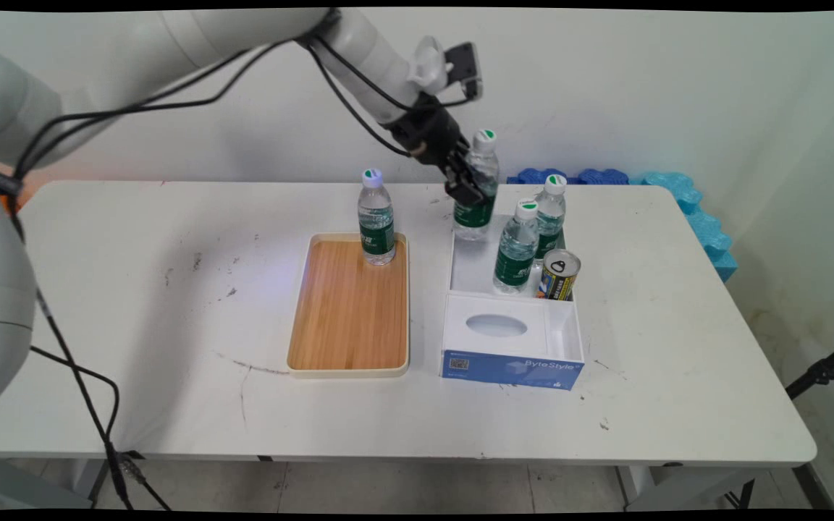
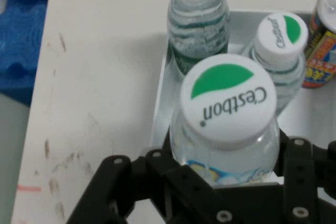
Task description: Place the picked object on the tray
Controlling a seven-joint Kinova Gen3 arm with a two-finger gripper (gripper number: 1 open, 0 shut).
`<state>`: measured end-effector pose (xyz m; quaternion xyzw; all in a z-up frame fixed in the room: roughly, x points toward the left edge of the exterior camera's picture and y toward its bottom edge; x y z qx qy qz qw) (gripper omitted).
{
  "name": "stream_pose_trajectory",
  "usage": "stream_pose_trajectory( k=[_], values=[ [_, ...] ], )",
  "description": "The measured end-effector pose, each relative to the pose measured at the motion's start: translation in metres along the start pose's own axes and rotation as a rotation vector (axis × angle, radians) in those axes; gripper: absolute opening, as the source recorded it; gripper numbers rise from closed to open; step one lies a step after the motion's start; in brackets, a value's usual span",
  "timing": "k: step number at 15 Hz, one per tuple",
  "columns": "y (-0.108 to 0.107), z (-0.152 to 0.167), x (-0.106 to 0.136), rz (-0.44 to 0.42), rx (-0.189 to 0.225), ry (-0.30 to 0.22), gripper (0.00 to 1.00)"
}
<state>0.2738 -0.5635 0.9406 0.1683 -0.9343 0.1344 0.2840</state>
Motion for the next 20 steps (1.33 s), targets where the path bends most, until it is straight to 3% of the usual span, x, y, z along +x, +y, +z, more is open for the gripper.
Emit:
stream_pose_trajectory(
  k=[4, 11, 20],
  values=[
    [0.009, -0.043, -0.025, -0.078, 0.02, -0.001, 0.0],
    [0.031, -0.094, -0.092, -0.177, 0.045, -0.014, 0.0],
    [0.045, -0.12, -0.164, -0.221, 0.091, -0.013, 0.0]
  ],
)
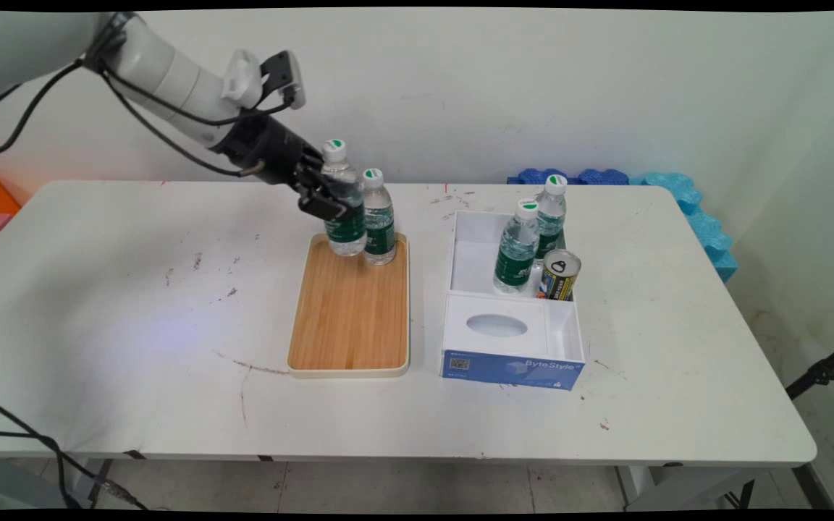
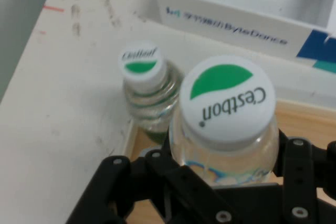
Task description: Place the picked object on the tray
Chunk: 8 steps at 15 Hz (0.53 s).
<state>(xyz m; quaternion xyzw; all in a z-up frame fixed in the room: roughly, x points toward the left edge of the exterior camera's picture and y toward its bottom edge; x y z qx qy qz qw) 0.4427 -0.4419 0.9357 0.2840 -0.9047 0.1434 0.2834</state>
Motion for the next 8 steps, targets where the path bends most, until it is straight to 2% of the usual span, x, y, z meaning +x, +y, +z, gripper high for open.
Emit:
stream_pose_trajectory(
  k=[8],
  values=[
    [-0.015, 0.019, -0.049, -0.016, 0.055, -0.009, 0.0]
  ],
)
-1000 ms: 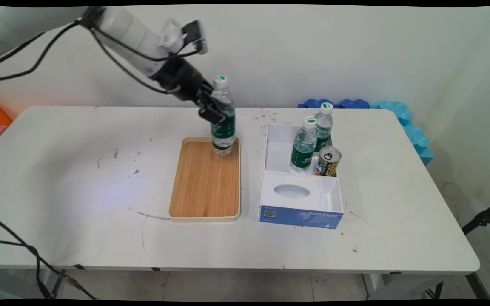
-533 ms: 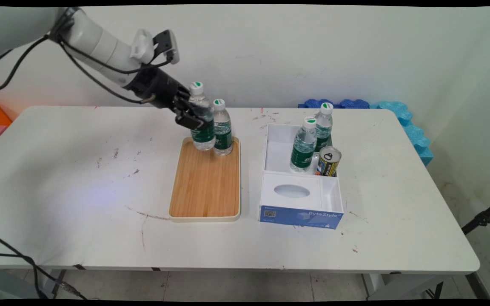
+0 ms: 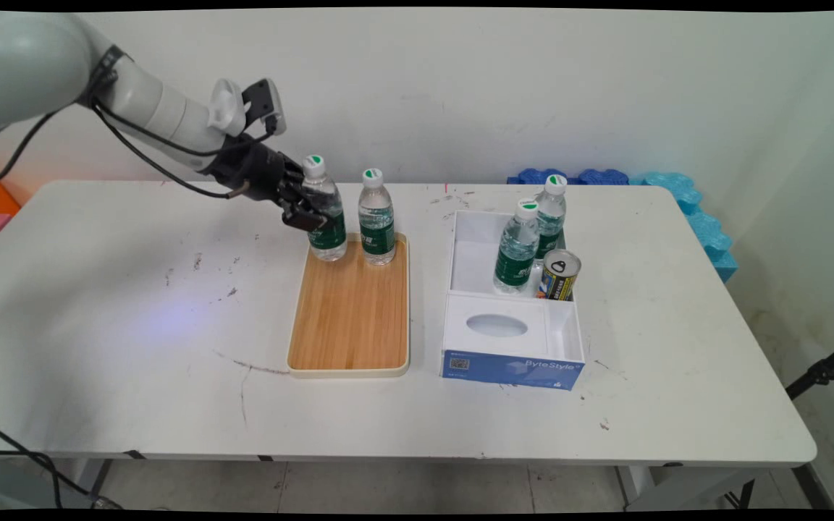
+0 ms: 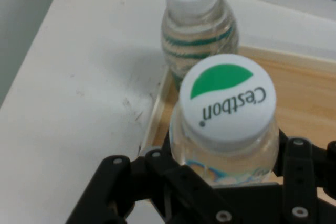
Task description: Place the picked object on the tray
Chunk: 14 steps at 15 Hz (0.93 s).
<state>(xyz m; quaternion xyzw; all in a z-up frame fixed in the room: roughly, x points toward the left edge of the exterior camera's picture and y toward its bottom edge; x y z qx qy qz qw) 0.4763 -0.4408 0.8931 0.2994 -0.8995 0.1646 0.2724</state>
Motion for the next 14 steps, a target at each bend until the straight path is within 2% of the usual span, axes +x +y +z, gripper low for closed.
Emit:
stream_pose_trajectory(
  k=[7, 13, 14],
  values=[
    [-0.003, 0.028, -0.022, -0.009, -0.004, 0.008, 0.0],
    [-0.001, 0.043, -0.031, -0.02, -0.013, 0.019, 0.0],
    [-0.001, 0.045, -0.033, -0.022, -0.015, 0.021, 1.0]
  ],
)
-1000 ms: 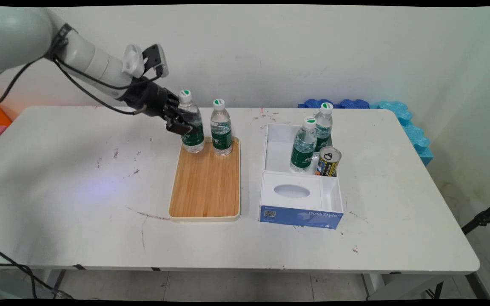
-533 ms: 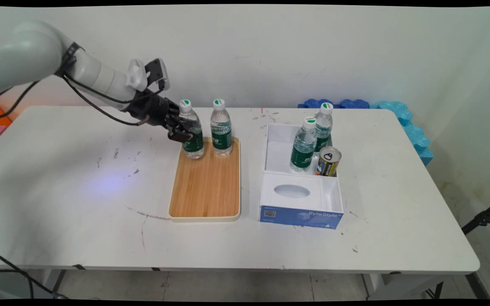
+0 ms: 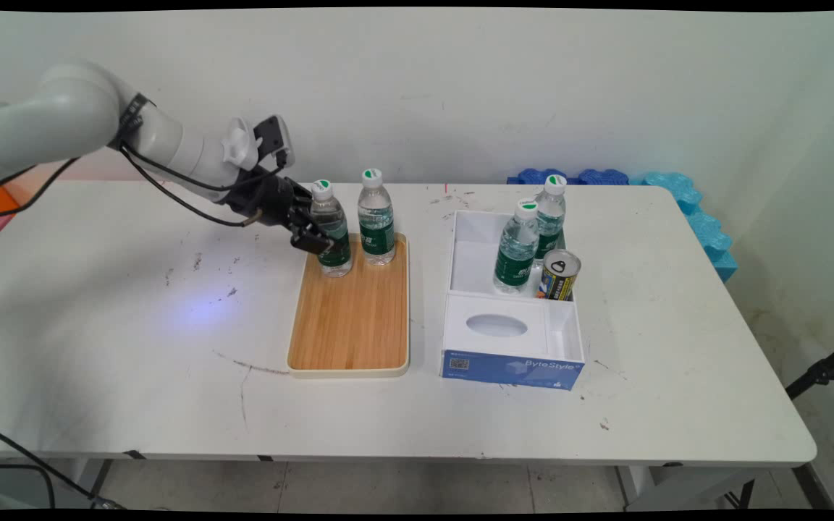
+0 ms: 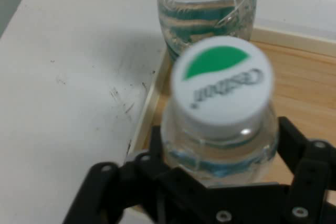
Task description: Place the picked object on the tray
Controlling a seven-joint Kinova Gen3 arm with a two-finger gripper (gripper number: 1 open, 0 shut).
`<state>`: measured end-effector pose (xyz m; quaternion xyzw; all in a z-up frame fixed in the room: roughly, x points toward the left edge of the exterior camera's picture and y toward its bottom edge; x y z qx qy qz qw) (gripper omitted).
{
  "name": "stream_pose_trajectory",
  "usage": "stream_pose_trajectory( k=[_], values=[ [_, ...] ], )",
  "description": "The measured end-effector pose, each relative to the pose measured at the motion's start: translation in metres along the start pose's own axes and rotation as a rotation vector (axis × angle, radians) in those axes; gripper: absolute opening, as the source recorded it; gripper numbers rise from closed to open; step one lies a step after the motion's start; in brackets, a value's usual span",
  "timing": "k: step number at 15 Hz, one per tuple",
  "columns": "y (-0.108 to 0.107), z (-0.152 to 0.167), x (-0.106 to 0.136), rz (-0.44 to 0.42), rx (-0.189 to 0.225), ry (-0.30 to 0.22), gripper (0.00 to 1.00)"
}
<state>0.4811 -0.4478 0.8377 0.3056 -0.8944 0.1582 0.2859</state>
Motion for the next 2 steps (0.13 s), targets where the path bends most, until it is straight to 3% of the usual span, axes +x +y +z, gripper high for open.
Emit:
stream_pose_trajectory(
  k=[2],
  values=[
    [0.0002, 0.0027, -0.0016, -0.005, 0.001, 0.006, 1.0]
  ],
)
